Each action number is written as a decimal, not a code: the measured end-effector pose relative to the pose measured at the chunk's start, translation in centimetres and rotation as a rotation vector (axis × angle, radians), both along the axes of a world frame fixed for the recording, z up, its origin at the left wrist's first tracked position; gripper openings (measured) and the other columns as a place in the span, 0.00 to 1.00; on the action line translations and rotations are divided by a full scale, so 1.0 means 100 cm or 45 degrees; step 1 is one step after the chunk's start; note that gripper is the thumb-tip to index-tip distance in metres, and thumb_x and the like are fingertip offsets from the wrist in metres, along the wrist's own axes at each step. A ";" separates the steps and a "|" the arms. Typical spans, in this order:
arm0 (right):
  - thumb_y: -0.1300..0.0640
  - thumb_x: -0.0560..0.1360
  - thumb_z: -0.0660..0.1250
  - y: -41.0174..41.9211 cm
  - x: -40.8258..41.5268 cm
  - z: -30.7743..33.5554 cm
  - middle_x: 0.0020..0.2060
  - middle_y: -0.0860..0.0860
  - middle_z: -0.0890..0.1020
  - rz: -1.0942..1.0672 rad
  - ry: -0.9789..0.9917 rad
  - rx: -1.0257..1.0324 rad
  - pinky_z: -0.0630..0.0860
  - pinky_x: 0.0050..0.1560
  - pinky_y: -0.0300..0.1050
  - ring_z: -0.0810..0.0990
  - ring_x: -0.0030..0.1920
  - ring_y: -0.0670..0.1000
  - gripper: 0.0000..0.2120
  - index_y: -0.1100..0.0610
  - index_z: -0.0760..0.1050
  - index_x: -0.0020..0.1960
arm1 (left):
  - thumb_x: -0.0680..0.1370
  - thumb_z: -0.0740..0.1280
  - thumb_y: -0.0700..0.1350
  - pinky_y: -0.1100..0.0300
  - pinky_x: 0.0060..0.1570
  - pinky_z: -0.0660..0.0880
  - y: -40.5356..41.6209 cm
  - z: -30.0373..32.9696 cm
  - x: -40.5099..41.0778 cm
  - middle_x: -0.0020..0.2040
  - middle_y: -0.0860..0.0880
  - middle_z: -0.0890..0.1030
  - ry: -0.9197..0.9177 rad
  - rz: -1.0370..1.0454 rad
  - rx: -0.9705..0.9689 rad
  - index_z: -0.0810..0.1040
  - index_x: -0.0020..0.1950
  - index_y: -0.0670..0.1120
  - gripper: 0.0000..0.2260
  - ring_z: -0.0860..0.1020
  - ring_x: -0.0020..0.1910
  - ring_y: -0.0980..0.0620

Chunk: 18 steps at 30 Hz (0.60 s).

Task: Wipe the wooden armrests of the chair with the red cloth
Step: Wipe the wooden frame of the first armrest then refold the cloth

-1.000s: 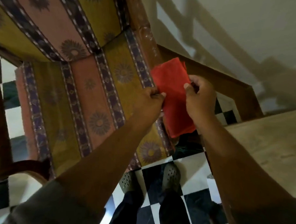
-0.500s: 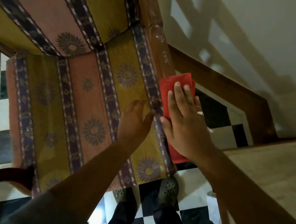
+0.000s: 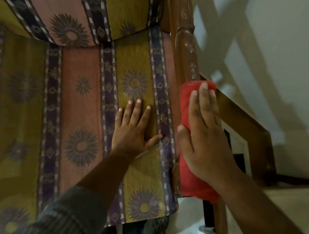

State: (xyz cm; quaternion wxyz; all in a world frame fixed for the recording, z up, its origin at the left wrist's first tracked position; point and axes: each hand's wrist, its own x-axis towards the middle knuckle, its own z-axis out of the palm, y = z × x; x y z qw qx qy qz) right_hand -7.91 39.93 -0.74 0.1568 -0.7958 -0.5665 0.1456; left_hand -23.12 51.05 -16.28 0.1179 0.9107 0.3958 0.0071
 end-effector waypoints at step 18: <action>0.49 0.81 0.50 0.068 0.024 0.009 0.82 0.55 0.46 -0.016 -0.110 -0.040 0.44 0.78 0.47 0.43 0.81 0.55 0.32 0.57 0.44 0.81 | 0.74 0.52 0.76 0.39 0.77 0.47 -0.002 -0.006 -0.004 0.82 0.42 0.54 -0.073 -0.011 0.035 0.56 0.81 0.49 0.43 0.49 0.81 0.41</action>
